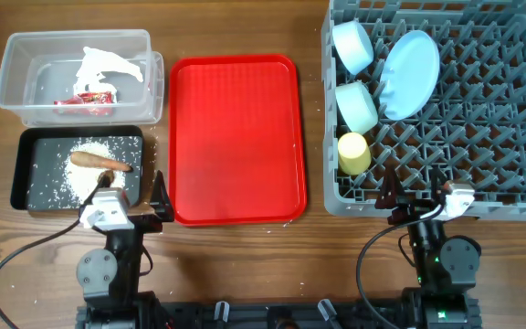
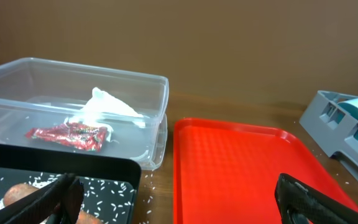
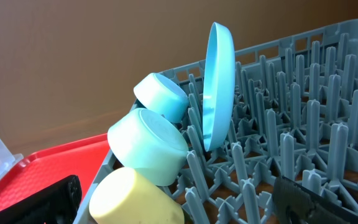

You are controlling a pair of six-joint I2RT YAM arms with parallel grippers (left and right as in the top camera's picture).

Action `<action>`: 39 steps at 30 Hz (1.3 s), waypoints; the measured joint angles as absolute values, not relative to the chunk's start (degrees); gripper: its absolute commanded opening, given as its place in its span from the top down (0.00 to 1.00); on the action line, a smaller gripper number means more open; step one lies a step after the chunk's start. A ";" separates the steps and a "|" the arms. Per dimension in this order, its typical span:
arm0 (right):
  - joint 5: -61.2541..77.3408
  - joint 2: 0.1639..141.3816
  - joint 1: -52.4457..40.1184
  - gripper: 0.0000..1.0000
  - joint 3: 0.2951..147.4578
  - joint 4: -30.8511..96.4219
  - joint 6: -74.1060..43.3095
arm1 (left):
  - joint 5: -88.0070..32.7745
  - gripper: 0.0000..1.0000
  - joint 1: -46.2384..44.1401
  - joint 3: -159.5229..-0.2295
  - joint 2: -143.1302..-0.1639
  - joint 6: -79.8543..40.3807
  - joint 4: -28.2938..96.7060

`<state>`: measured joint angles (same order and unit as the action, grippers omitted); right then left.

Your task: Sort waste into correct bins and load items into the dishwasher rack

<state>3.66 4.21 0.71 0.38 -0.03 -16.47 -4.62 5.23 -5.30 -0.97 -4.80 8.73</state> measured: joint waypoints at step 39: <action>3.64 4.21 0.71 0.00 0.38 -0.03 -16.47 | -4.45 0.00 3.84 -0.73 -0.73 -4.97 3.88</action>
<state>3.64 4.21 0.71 0.38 -0.03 -16.47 -4.45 3.84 -0.73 -0.73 -4.97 3.88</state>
